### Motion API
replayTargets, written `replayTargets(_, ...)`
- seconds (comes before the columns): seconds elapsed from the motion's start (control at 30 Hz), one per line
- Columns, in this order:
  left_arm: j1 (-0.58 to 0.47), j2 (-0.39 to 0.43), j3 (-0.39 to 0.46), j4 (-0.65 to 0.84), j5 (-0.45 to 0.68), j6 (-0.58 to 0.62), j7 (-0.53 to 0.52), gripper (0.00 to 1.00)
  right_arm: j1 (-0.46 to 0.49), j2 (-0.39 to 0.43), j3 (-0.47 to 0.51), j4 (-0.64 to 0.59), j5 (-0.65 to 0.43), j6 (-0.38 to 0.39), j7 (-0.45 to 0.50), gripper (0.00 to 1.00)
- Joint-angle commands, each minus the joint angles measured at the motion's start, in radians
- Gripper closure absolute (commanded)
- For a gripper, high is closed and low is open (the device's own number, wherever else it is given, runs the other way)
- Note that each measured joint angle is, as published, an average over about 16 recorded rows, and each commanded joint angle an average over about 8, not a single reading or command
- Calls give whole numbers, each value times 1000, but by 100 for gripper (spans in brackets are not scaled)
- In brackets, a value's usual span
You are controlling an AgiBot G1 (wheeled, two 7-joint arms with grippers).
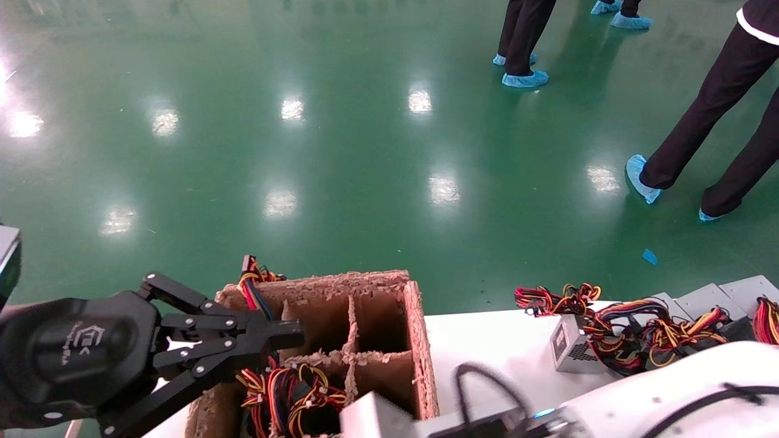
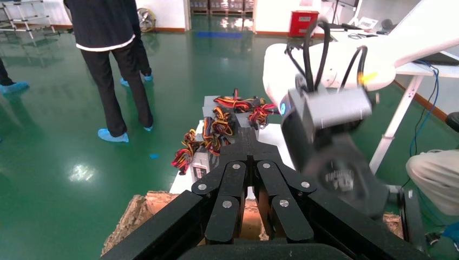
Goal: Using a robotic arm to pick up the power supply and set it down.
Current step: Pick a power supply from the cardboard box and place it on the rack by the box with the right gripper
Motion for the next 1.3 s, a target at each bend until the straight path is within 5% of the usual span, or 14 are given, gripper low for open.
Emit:
replayTargets(0.03,0,0,0,0,0,0,0,100,0,15,21,18,33,0,5,100)
replayTargets(0.6,0,0,0,0,0,0,0,100,55,80,194,85,286,43,29,100)
replayTargets(1.3,0,0,0,0,0,0,0,100,28,324,382,89,326,147,-25,100)
